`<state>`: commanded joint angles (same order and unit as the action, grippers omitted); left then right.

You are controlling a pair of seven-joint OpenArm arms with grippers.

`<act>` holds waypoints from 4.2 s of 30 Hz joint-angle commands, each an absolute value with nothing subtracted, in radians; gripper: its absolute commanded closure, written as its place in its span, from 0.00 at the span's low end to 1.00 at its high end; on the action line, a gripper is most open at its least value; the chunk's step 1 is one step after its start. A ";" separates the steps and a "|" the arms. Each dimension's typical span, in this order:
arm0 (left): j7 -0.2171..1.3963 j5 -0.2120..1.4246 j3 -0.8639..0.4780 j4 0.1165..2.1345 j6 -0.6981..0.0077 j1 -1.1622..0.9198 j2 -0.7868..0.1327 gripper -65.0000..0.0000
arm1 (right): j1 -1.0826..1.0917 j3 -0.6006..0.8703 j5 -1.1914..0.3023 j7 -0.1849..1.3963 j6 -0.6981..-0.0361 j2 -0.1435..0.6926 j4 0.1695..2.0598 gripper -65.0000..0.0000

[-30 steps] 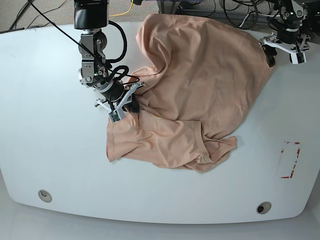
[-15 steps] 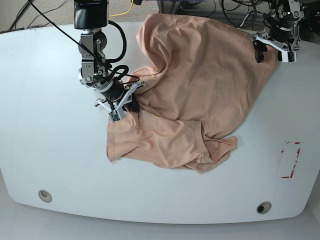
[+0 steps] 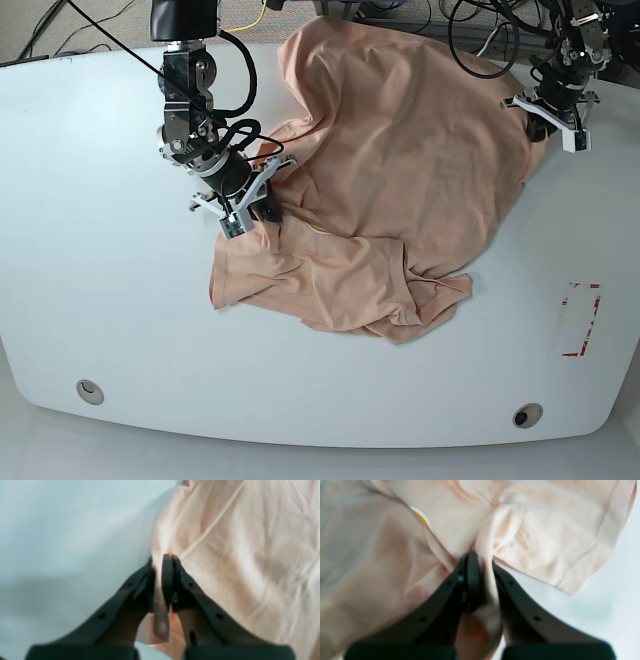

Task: Layout the t-shirt on the table in an organized manner, then fold the t-shirt properly
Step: 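Drag the pinched fabric with the right gripper toward the shirt's middle, then lift the shirt with both grippers, shake it, and lay it flat, then release with the right gripper and regrasp the shirt's hem corner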

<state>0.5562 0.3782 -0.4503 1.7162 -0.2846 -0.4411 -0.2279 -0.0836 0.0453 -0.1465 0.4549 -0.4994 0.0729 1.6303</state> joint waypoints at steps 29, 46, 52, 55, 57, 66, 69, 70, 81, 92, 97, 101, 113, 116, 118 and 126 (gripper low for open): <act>1.032 0.378 -0.498 1.979 -0.306 0.268 -0.409 1.00 | 0.344 0.162 -0.147 0.572 -0.499 0.136 1.750 1.00; 1.041 0.377 -0.363 1.952 -0.375 0.762 -0.466 1.00 | 0.745 0.162 -0.142 0.572 -0.499 0.137 1.590 1.00; 1.041 0.378 -0.308 1.923 -0.377 0.906 -0.466 1.00 | 0.863 0.159 -0.140 0.585 -0.499 0.137 1.590 1.00; 1.041 0.383 -0.297 1.888 -0.378 0.977 -0.466 1.00 | 0.923 0.159 -0.140 0.625 -0.499 0.148 1.590 1.00; 1.041 0.384 -0.283 1.854 -0.380 1.032 -0.466 1.00 | 0.954 0.159 -0.140 0.656 -0.499 0.154 1.590 1.00; 1.043 0.384 -0.265 1.747 -0.417 1.073 -0.464 1.00 | 0.848 0.162 -0.140 0.725 -0.499 0.182 1.678 1.00; 1.050 0.386 -0.269 1.759 -0.423 0.972 -0.464 1.00 | 0.720 0.162 -0.140 0.728 -0.499 0.183 1.747 1.00; 1.050 0.386 -0.271 1.762 -0.424 0.938 -0.464 1.00 | 0.673 0.162 -0.140 0.728 -0.499 0.183 1.771 1.00; 1.053 0.387 -0.409 1.764 -0.604 0.452 -0.455 1.00 | 0.130 0.194 -0.140 0.725 -0.499 0.097 2.012 1.00; 1.053 0.380 -0.433 1.796 -0.653 0.079 -0.460 1.00 | -0.232 0.229 -0.145 0.722 -0.499 -0.013 2.022 1.00; 1.053 0.378 -0.435 1.796 -0.653 -0.027 -0.464 1.00 | -0.337 0.229 -0.145 0.722 -0.499 -0.048 2.020 1.00; 1.053 0.378 -0.456 1.794 -0.653 -0.122 -0.487 1.00 | -0.404 0.229 -0.143 0.720 -0.492 -0.076 2.018 1.00; 1.050 0.378 -0.567 1.790 -0.653 -0.314 -0.533 1.00 | -0.521 0.285 -0.143 0.653 -0.444 -0.110 2.020 0.49; 1.050 0.378 -0.601 1.790 -0.653 -0.344 -0.535 1.00 | -0.536 0.291 -0.145 0.653 -0.444 -0.110 2.022 0.37; 1.050 0.378 -0.621 1.790 -0.653 -0.358 -0.535 1.00 | -0.544 0.292 -0.145 0.651 -0.444 -0.110 2.023 0.33; 1.050 0.378 -0.682 1.790 -0.653 -0.378 -0.533 1.00 | -0.524 0.309 -0.142 0.650 -0.443 -0.101 2.020 0.30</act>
<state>1.0503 0.3782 -0.6820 1.7898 -0.6529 -0.3782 -0.5332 -0.5240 0.3092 -0.1419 0.6498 -0.4427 -0.1005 2.0200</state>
